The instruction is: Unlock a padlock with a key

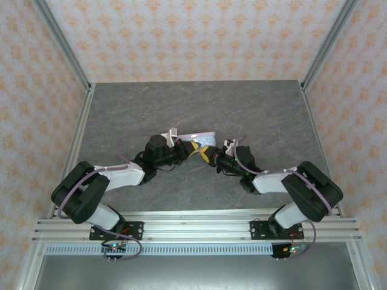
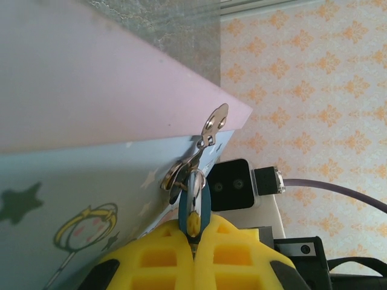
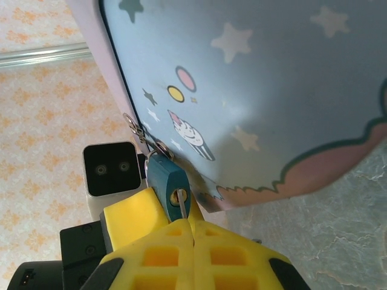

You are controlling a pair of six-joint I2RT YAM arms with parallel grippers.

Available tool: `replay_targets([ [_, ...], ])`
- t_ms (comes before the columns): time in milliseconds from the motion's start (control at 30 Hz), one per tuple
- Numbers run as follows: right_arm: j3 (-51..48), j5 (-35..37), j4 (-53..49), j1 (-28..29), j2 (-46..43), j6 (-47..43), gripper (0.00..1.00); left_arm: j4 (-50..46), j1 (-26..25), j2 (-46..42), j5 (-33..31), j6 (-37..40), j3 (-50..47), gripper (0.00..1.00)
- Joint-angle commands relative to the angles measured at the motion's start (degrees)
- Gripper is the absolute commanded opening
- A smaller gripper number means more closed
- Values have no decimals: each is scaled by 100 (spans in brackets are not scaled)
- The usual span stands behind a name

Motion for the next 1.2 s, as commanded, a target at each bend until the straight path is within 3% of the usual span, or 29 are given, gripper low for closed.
replay_targets([
  [0,-152,38,-488,-175,-121,-275,0,197,-128,-291,249,131,-13,0],
  [400,-259,-332,-512,-498,-2,-641,0,125,-84,-283,148,114,-46,0],
  [800,-290,-1442,-280,-711,-167,-1345,0,94,-42,-294,117,79,-41,0],
  [1167,-119,-1984,-111,-751,-266,-1736,0,61,-34,-314,156,95,-23,0],
])
